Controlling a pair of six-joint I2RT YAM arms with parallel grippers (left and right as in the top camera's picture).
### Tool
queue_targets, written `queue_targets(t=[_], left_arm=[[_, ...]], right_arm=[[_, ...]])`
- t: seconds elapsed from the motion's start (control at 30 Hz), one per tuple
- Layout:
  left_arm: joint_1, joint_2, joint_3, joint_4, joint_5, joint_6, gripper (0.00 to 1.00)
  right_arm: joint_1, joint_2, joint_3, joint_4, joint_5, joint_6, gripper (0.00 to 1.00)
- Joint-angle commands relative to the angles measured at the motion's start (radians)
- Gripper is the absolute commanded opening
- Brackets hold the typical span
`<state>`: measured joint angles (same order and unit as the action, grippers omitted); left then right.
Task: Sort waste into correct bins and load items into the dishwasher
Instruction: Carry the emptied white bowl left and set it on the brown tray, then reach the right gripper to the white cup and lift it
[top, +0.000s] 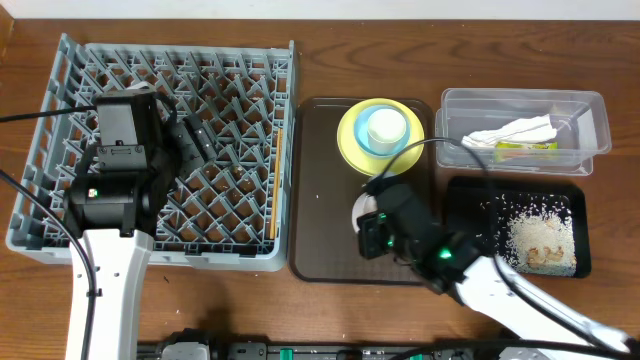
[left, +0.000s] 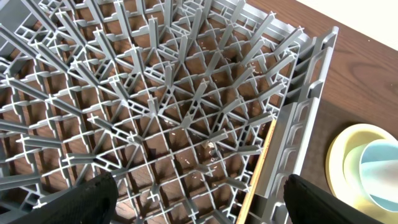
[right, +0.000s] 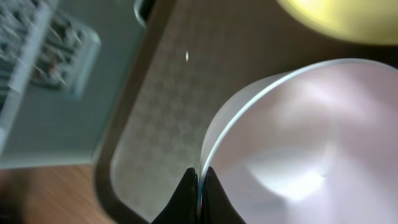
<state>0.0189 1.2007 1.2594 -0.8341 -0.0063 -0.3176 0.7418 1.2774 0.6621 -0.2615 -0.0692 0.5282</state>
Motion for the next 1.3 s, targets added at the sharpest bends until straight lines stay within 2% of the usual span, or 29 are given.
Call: queue_targets(t=[0.0, 0.03, 0.13, 0.23, 0.33, 0.43, 0.67, 0.87, 0.93, 1.03, 1.17, 1.2, 1.27], left_arm=[[0.004, -0.006, 0.021, -0.003, -0.005, -0.002, 0.88], [0.004, -0.006, 0.021, -0.003, -0.005, -0.002, 0.88], [0.004, -0.006, 0.021, -0.003, -0.005, -0.002, 0.88], [0.004, -0.006, 0.021, -0.003, -0.005, -0.002, 0.88], [0.004, -0.006, 0.021, -0.003, -0.005, -0.002, 0.88], [0.004, -0.006, 0.021, -0.003, -0.005, -0.002, 0.88], [0.004, -0.006, 0.021, -0.003, -0.005, -0.002, 0.88], [0.004, -0.006, 0.021, -0.003, -0.005, -0.002, 0.88], [0.004, -0.006, 0.021, -0.003, -0.005, -0.002, 0.88], [0.004, -0.006, 0.021, -0.003, -0.005, -0.002, 0.88], [0.004, -0.006, 0.021, 0.003, 0.0, -0.002, 0.88], [0.004, -0.006, 0.021, 0.04, 0.121, -0.001, 0.89], [0.004, -0.006, 0.021, 0.062, 0.237, 0.011, 0.89]], right_arm=[[0.05, 0.069, 0.028, 0.034, 0.072, -0.058, 0.01], [0.053, 0.078, 0.032, 0.035, 0.072, -0.067, 0.01], [0.052, 0.083, 0.079, -0.012, 0.072, -0.128, 0.13], [0.044, 0.083, 0.188, -0.149, 0.072, -0.225, 0.28], [0.029, 0.083, 0.298, -0.267, 0.073, -0.305, 0.37], [-0.014, 0.083, 0.423, -0.377, 0.101, -0.329, 0.41], [-0.198, 0.109, 0.675, -0.581, 0.102, -0.371, 0.41], [-0.336, 0.277, 0.911, -0.777, -0.03, -0.446, 0.45], [-0.342, 0.33, 0.941, -0.791, -0.032, -0.469, 0.49], [-0.342, 0.38, 0.941, -0.761, -0.016, -0.492, 0.63], [-0.349, 0.392, 0.941, -0.72, 0.019, -0.492, 0.68], [-0.363, 0.388, 0.941, -0.721, -0.001, -0.483, 0.68], [-0.375, 0.388, 0.941, -0.747, -0.002, -0.484, 0.69]])
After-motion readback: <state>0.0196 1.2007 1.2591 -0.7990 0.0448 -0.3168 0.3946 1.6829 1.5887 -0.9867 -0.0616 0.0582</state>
